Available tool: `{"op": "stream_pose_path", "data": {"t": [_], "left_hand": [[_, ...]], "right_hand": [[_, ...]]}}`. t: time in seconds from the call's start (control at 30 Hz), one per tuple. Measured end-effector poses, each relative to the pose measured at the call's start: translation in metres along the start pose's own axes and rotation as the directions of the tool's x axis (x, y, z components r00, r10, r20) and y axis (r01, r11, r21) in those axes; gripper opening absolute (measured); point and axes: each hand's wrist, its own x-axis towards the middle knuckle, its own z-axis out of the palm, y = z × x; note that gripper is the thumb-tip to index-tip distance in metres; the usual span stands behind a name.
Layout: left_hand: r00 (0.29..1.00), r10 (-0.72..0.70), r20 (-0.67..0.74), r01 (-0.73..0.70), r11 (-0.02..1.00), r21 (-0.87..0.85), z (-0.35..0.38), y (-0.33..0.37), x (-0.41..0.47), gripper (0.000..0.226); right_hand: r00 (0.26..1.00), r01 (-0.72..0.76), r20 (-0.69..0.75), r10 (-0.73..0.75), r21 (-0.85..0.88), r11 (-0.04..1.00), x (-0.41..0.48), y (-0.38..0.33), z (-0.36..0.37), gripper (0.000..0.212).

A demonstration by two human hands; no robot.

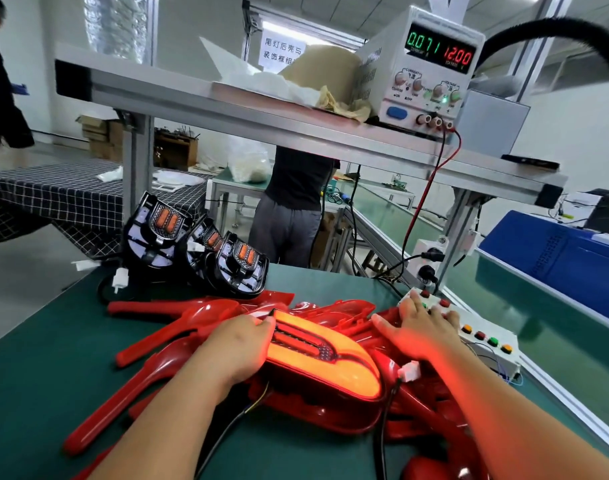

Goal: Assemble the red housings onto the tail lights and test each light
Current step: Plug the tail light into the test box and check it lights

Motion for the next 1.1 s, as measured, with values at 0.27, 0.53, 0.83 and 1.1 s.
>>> {"op": "stream_pose_path", "data": {"t": [0.27,0.53,0.83,1.1], "left_hand": [[0.992,-0.056,0.114,0.09,0.942,-0.324,-0.001,-0.003,-0.002,0.022],[1.0,0.01,0.007,-0.004,0.774,-0.633,-0.001,-0.008,0.006,0.026],[0.978,0.133,-0.159,-0.205,0.729,-0.653,0.024,-0.007,0.006,0.035],[0.966,0.182,-0.186,-0.26,0.721,-0.643,0.033,-0.01,0.004,0.034]], "right_hand": [[1.0,-0.002,-0.026,0.001,-0.036,0.999,0.0,-0.001,0.001,0.096],[1.0,0.02,-0.022,-0.021,-0.051,0.999,0.005,0.001,0.005,0.098],[0.996,0.081,-0.031,-0.084,-0.07,0.994,0.007,0.003,0.002,0.112],[0.997,0.071,-0.036,-0.072,-0.034,0.997,0.008,0.004,0.005,0.116]]}}
